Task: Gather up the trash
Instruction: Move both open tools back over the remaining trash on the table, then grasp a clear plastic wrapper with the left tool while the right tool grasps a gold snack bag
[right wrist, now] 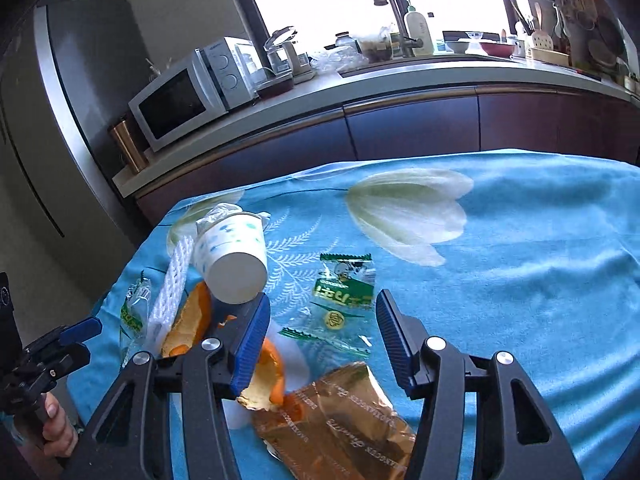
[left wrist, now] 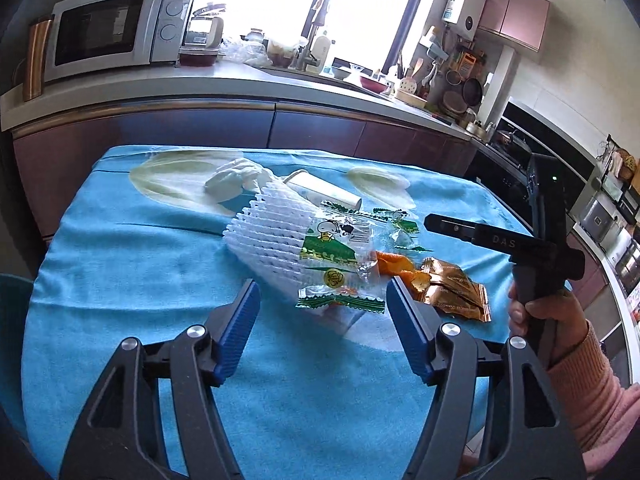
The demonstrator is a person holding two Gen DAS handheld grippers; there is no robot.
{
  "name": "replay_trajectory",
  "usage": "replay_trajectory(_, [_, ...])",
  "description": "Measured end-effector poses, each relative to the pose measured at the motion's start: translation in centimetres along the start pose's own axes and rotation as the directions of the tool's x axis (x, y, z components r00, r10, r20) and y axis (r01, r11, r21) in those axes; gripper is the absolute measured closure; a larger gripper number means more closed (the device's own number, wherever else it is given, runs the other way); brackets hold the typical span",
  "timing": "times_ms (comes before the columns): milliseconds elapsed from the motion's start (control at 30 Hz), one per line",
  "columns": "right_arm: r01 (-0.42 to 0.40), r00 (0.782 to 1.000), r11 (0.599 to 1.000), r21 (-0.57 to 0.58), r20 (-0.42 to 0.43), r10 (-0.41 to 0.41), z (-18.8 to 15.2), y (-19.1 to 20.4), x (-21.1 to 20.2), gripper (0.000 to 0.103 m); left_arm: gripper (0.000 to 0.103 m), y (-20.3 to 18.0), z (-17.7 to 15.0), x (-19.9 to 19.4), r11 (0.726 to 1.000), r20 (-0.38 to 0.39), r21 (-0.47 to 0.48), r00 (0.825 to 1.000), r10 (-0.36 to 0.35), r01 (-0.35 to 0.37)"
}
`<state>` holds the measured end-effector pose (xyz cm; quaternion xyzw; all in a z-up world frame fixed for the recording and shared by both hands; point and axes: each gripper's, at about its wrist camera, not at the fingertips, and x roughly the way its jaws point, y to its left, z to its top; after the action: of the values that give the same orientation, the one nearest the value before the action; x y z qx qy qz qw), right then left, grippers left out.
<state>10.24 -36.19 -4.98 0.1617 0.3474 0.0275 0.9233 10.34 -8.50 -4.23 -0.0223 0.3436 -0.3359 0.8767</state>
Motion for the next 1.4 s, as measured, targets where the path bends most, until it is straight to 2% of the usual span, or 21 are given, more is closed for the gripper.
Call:
replay_trajectory(100, [-0.011,1.0,1.0,0.02,-0.018,0.012,-1.1,-1.4,-0.7,0.049,0.039,0.0,0.2,1.2,1.0,-0.021,-0.002,1.0,0.012,-0.012])
replay_trajectory(200, [-0.022,0.999,1.0,0.012,-0.044,0.023,-2.4,-2.2,-1.8,0.04,0.044,-0.1,0.2,2.1,1.0,-0.038,0.002,0.999,0.027,-0.027])
replay_trajectory(267, [-0.03,0.997,1.0,0.0,-0.064,0.029,-3.1,-2.5,-2.3,0.04,0.051,-0.2,0.1,2.5,1.0,-0.048,0.003,0.998,0.027,-0.026])
replay_trajectory(433, [-0.034,0.993,0.999,-0.037,-0.111,0.029,-4.5,-2.6,-2.6,0.04,0.075,0.1,-0.1,3.0,1.0,-0.067,-0.006,0.998,0.016,-0.017])
replay_trajectory(500, [-0.042,0.992,0.998,-0.05,-0.121,0.036,-4.9,-2.5,-2.6,0.04,0.08,0.2,-0.2,3.0,1.0,-0.072,-0.011,0.997,0.013,-0.013])
replay_trajectory(567, [-0.049,0.991,0.997,-0.063,-0.129,0.04,-5.3,-2.2,-2.6,0.043,0.083,0.0,-0.4,2.7,1.0,-0.069,-0.007,0.998,0.011,-0.012])
replay_trajectory(633, [-0.05,0.99,0.996,-0.08,-0.138,0.039,-5.6,-1.8,-2.6,0.055,0.089,-0.1,-0.4,2.3,1.0,-0.061,0.001,0.998,0.013,-0.013])
replay_trajectory(733, [-0.057,0.989,0.995,-0.085,-0.141,0.045,-5.8,-1.5,-2.8,0.065,0.093,-0.1,-0.5,1.6,1.0,-0.05,0.008,0.999,0.009,-0.009])
replay_trajectory(833, [-0.068,0.988,0.995,-0.078,-0.144,0.057,-6.1,-1.6,-3.1,0.077,0.095,-0.1,-0.7,0.7,1.0,-0.039,0.011,0.999,0.007,-0.007])
replay_trajectory(1100, [-0.114,0.986,0.993,-0.043,-0.13,0.108,-6.7,-1.7,-4.4,0.087,0.098,0.5,-1.2,-1.1,1.0,-0.029,0.008,1.0,0.005,-0.005])
replay_trajectory(1233, [-0.126,0.985,0.991,-0.041,-0.124,0.12,-6.9,-1.3,-5.1,0.089,0.097,0.8,-1.5,-0.9,1.0,-0.047,-0.01,0.998,-0.029,0.028])
replay_trajectory(1367, [-0.124,0.986,0.992,-0.025,-0.112,0.121,-7.0,-1.6,-5.9,0.089,0.085,1.2,-1.9,-0.1,1.0,-0.064,-0.019,0.998,-0.012,0.011])
replay_trajectory(1400, [-0.121,0.987,0.992,-0.021,-0.107,0.118,-7.0,-1.8,-6.1,0.089,0.078,1.2,-2.0,0.1,1.0,-0.069,-0.02,0.997,-0.017,0.015])
